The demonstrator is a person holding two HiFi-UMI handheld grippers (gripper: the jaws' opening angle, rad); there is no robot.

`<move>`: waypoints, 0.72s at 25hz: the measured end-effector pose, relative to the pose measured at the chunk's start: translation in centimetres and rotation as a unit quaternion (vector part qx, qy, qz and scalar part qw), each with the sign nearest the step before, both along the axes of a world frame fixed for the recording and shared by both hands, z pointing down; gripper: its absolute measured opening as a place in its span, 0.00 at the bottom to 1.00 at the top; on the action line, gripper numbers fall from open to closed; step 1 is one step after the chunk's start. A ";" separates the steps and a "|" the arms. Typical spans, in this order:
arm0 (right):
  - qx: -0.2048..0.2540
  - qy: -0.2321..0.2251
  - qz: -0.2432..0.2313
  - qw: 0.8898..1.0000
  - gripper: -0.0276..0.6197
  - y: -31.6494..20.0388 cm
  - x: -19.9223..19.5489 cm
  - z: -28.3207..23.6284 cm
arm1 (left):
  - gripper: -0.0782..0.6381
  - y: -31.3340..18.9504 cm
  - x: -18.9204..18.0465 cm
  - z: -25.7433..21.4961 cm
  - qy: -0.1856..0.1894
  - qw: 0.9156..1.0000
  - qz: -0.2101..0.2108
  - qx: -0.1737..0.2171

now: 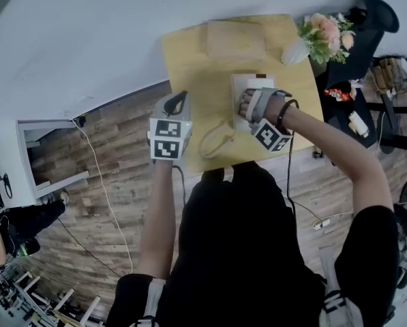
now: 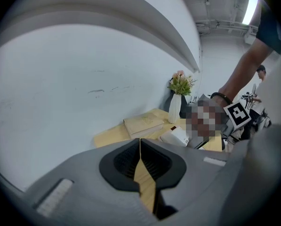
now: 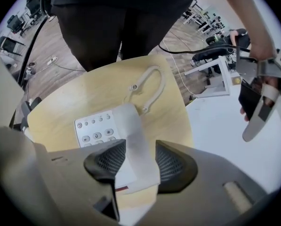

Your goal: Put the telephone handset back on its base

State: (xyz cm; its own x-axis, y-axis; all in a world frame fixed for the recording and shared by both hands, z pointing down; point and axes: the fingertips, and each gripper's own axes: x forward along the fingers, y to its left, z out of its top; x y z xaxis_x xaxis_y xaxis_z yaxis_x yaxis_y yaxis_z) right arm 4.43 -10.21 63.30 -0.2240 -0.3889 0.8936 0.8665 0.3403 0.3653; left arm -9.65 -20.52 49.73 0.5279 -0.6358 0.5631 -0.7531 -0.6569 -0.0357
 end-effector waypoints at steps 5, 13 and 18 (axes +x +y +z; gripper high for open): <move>0.010 -0.019 0.073 0.997 0.31 0.9 0.1 -1.0 | 0.13 1.0 0.8 0.0 0.000 0.999 0.039 0.001; 0.019 -0.055 0.194 0.979 0.24 3.2 1.5 -1.9 | 0.13 3.3 3.2 0.0 0.002 0.995 0.104 0.010; 0.022 -0.086 0.264 0.960 0.23 4.2 2.5 -3.0 | 0.13 4.8 4.7 0.0 0.003 0.991 0.135 0.010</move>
